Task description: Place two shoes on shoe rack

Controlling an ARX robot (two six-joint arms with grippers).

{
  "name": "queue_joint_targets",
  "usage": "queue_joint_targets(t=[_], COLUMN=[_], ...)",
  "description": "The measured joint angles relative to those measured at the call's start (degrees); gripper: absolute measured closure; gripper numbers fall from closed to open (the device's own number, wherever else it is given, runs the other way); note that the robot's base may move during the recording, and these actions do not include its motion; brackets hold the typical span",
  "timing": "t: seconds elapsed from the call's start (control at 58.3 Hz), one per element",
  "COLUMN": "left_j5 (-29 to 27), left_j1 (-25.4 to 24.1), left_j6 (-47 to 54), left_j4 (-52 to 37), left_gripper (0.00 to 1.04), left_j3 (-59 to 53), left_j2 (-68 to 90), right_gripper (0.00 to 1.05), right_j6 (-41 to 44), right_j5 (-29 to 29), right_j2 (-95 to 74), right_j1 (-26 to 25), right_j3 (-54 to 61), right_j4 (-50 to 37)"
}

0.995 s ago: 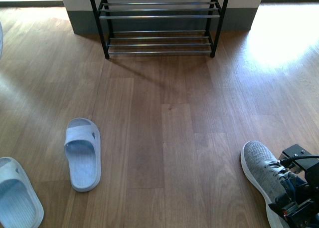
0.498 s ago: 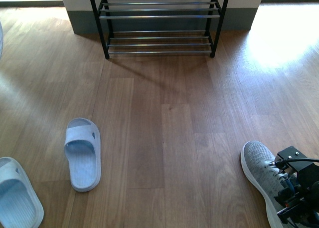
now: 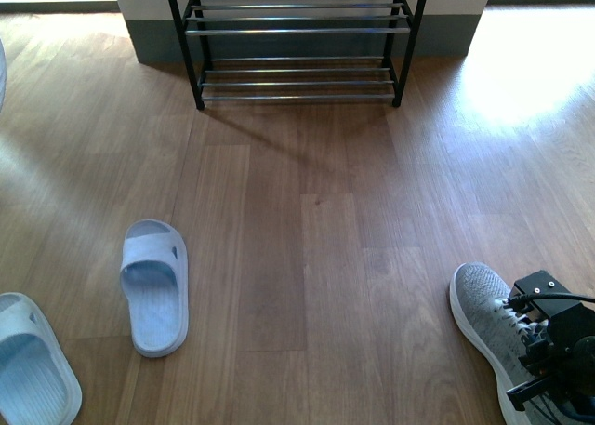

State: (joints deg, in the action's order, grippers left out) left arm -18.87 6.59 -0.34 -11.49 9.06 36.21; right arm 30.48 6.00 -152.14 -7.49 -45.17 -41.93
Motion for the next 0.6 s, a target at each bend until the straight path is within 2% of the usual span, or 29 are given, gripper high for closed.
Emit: queue_joint_targets(t=[0.172, 0.601], left_j5=[0.00, 0.00], left_j1=[0.00, 0.00], left_j6=[0.00, 0.00], left_j4=[0.00, 0.00], left_gripper=[1.03, 1.03], left_j3=[0.00, 0.00], left_j2=[0.00, 0.00], right_gripper=[1.03, 1.03], right_j6=[0.98, 0.72], right_j5=[-0.09, 8.74], right_j2=[10.58, 49.09], right_j1=[0.42, 1.44], right_j3=[5.27, 18.64], right_j4=[1.42, 6.54])
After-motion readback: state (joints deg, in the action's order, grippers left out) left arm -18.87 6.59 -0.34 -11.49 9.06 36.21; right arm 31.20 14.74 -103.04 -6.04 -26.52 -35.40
